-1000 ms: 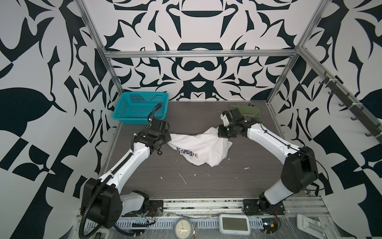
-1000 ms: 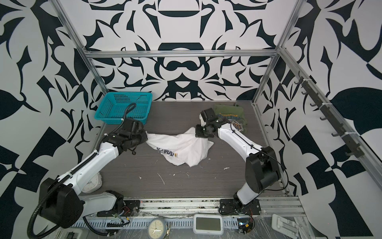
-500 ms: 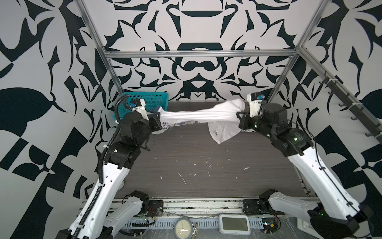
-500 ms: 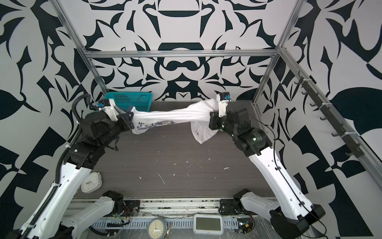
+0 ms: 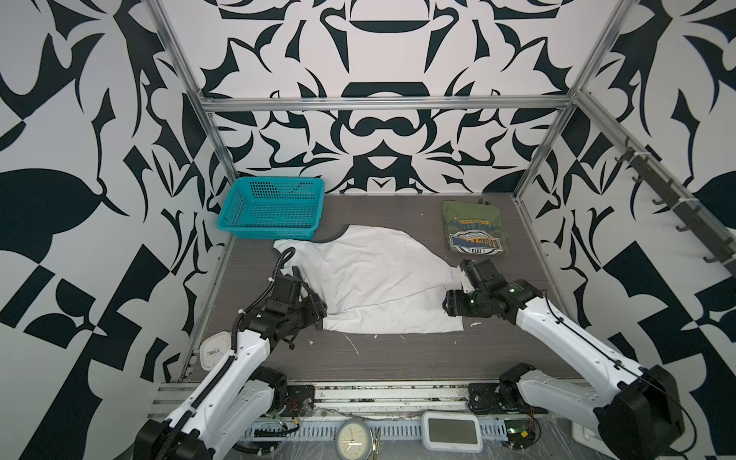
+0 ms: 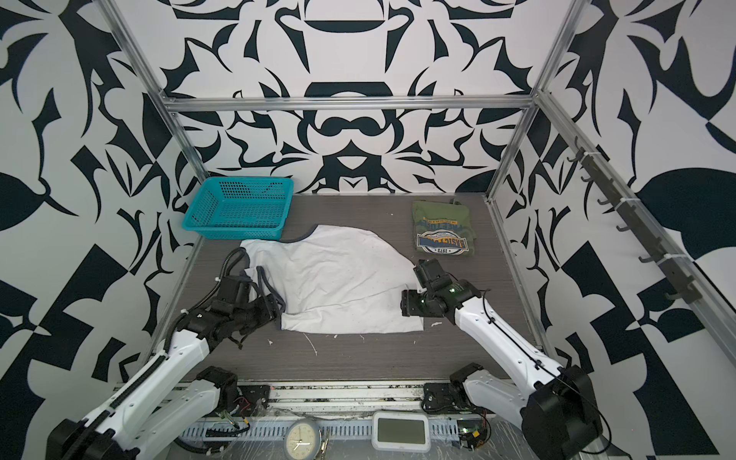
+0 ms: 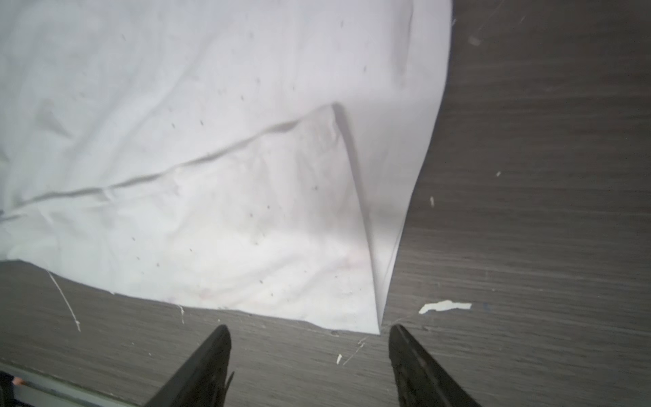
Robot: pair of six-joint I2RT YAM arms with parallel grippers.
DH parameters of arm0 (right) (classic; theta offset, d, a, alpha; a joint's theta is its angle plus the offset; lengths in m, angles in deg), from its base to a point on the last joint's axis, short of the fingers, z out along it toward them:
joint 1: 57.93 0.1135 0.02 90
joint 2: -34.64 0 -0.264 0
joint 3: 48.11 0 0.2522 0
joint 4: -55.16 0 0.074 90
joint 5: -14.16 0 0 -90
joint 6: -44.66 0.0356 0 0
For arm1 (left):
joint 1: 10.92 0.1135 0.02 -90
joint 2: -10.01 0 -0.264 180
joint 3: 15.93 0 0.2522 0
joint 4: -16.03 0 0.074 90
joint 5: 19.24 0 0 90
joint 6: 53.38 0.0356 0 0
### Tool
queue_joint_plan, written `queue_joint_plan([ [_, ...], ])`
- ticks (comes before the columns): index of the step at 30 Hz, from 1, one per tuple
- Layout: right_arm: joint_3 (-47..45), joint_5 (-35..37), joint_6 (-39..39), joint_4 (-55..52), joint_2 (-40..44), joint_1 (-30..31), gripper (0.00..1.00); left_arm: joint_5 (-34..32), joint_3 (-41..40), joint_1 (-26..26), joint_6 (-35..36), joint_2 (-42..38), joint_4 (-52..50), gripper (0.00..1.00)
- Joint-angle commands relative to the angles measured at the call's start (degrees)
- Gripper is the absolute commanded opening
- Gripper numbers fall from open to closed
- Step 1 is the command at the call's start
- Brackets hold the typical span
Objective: Fold and stack tank tops
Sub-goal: Smooth out the tank top at the center of the table.
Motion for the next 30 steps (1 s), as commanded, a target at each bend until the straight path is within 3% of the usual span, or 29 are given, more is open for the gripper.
queue_joint_plan([
  [1, 3.68, 1.46, 1.45, 0.36, -1.68, -2.01, 0.75, -6.49, 6.6, 0.26, -0.96, 3.11, -2.52, 0.79],
  [5, 2.53, -2.93, 4.15, 4.91, -6.84, -4.81, 0.72, -6.69, 11.51, 0.26, -0.71, 13.94, -3.24, 0.79],
  [8, 2.42, -2.4, 5.27, 6.2, -9.66, -5.07, 0.72, -7.92, 14.17, -0.35, -0.58, 19.29, -7.68, 0.77],
  [20, -0.45, -5.49, 4.24, 12.97, -18.02, -5.16, 0.64, -3.49, 7.54, -4.26, -3.91, 21.97, -6.68, 0.69],
  [30, 9.76, -3.04, 1.81, 14.75, -28.4, -5.38, 0.63, -3.79, 7.55, -6.59, -5.11, 24.22, -4.72, 0.58],
])
